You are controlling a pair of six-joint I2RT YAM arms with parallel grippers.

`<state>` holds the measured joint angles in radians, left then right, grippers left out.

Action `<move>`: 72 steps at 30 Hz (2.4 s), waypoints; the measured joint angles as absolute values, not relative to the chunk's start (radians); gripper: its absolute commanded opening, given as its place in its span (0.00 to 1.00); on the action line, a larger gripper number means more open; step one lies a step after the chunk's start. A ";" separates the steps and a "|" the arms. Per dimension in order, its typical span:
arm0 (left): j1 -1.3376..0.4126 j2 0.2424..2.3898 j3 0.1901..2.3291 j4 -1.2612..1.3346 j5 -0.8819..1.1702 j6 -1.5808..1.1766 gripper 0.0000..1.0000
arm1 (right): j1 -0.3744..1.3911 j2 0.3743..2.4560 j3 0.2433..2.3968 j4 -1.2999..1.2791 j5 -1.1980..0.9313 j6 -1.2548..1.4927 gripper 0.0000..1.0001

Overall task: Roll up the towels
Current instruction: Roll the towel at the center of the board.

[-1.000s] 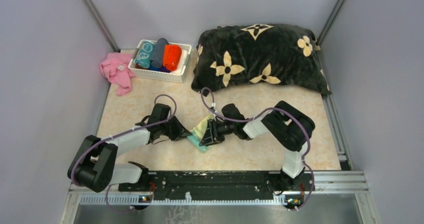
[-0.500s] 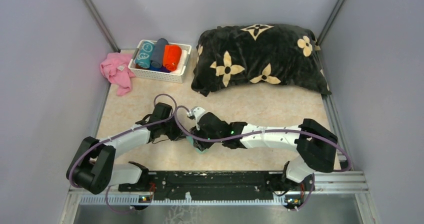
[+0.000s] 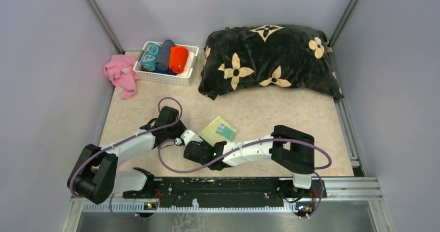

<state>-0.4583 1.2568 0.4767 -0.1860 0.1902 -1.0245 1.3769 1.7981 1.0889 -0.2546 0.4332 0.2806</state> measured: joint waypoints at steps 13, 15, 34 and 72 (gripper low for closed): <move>-0.459 1.125 0.451 -0.245 0.132 -1.048 0.52 | 1.346 1.843 1.100 -0.228 0.355 0.245 0.00; -0.458 1.078 0.438 -0.254 0.117 -1.049 0.58 | 1.277 1.793 1.042 -0.167 0.193 0.252 0.00; -0.447 0.735 0.224 -0.138 0.189 -1.015 0.71 | 0.818 1.943 0.661 0.810 -0.808 0.937 0.00; -0.550 1.217 0.369 0.014 0.212 -0.937 0.41 | 0.983 1.546 0.778 -0.068 -0.255 0.638 0.53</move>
